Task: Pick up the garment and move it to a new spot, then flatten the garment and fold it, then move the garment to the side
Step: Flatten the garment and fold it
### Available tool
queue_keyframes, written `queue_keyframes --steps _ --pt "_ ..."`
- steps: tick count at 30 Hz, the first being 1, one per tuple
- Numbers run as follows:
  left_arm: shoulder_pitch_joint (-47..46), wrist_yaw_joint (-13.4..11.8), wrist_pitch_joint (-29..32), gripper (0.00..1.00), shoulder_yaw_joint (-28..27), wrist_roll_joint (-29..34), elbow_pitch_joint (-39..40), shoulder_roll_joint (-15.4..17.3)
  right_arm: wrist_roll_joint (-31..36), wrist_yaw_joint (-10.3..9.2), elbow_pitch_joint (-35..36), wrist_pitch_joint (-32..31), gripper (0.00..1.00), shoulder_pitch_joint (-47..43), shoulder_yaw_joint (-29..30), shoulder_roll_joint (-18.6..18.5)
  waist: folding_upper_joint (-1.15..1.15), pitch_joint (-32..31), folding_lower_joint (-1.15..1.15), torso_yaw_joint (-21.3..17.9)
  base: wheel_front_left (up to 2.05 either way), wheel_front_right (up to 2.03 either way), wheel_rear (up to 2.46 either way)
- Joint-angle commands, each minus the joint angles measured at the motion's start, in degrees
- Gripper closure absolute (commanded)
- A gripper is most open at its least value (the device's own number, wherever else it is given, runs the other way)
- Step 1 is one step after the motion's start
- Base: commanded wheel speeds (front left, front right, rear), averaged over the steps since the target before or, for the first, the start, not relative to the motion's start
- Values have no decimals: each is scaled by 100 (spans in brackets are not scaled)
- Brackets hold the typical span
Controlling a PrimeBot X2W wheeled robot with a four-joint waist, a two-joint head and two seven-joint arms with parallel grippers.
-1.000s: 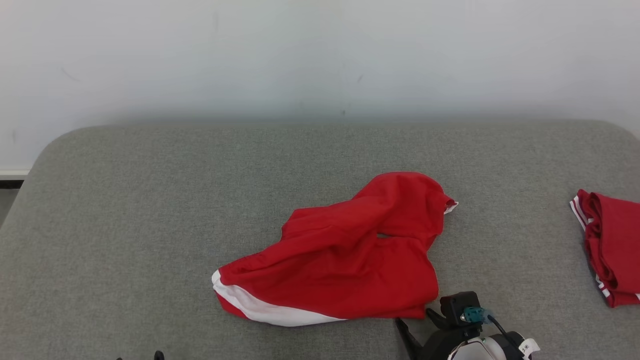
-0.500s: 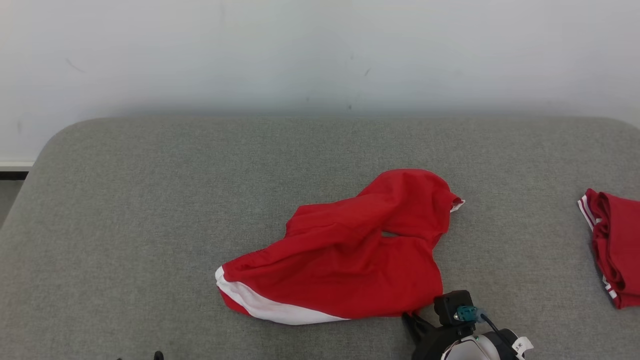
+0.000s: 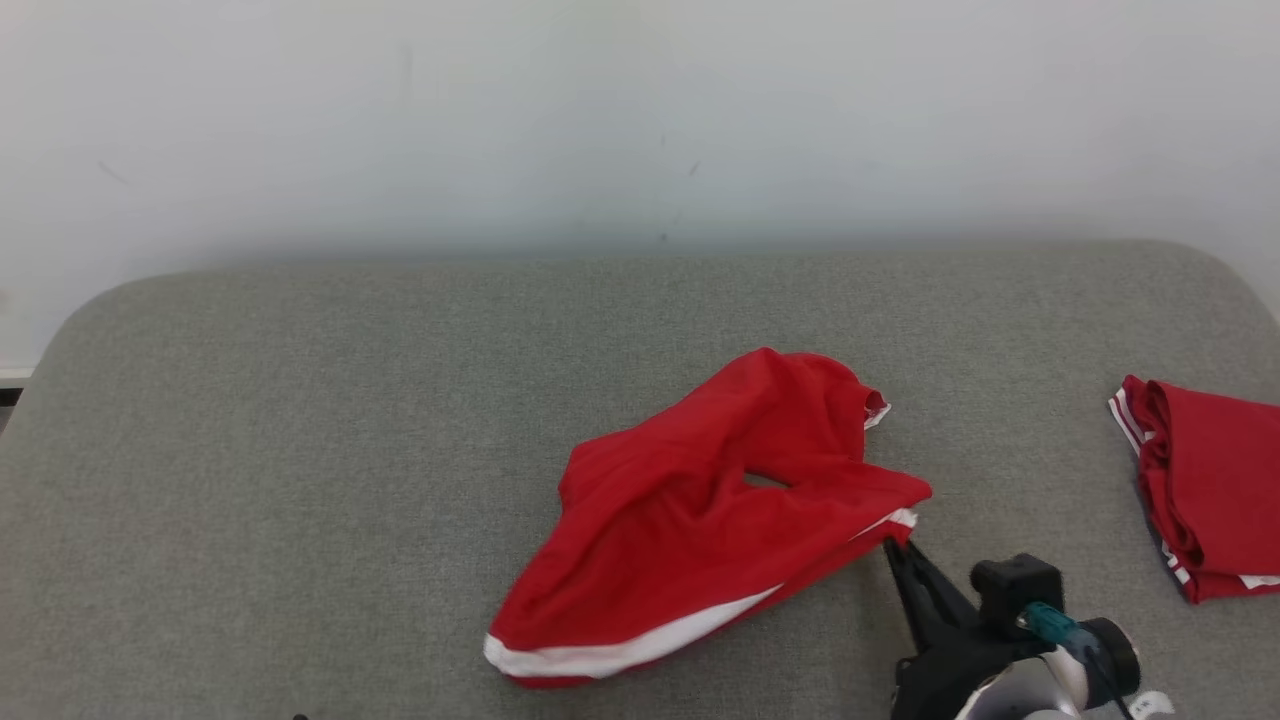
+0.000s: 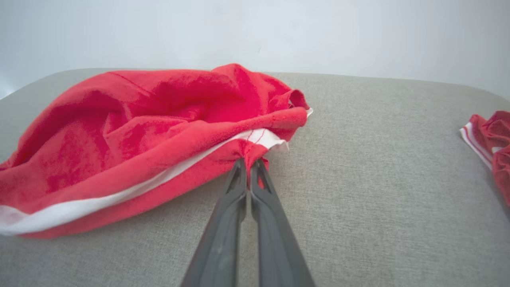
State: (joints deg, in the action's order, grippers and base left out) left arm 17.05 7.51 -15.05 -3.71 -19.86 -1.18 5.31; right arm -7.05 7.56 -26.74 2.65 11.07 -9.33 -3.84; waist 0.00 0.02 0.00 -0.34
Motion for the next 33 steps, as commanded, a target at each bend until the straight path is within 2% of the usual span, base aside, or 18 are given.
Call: queue_keyframes --steps 1,6,11,12,13,19,27,33 --pt "-17 -7 -15 0 -10 -22 -10 18 120 -18 204 110 100 -175 186 -9 0 -18 0 -73 0 0 0" --pt "-27 -7 -15 0 19 -22 6 29 423 -18 637 -19 100 -716 797 46 0 -7 0 -199 0 0 0" --pt "-101 -7 -15 0 51 24 8 14 636 -18 478 -402 100 -1021 1171 75 0 28 0 -298 0 0 0" --pt "-105 -7 -15 0 59 34 9 8 707 -18 405 -494 68 -1055 1231 78 0 32 0 -305 0 0 0" --pt "-106 -7 -15 0 67 41 12 3 755 -18 343 -594 0 -1083 1283 84 0 36 0 -310 0 0 0" --pt "-113 -7 -15 0 74 90 51 -19 958 -18 295 -789 0 -1153 1592 93 0 43 0 -317 0 0 0" --pt "-89 -7 -15 0 30 90 65 -42 821 -18 797 -118 0 -1265 1699 95 0 -9 0 -324 0 0 0" --pt "-36 -7 -15 0 -10 73 80 -61 785 -18 1264 651 0 -1391 1425 95 0 -112 0 -389 0 0 0"
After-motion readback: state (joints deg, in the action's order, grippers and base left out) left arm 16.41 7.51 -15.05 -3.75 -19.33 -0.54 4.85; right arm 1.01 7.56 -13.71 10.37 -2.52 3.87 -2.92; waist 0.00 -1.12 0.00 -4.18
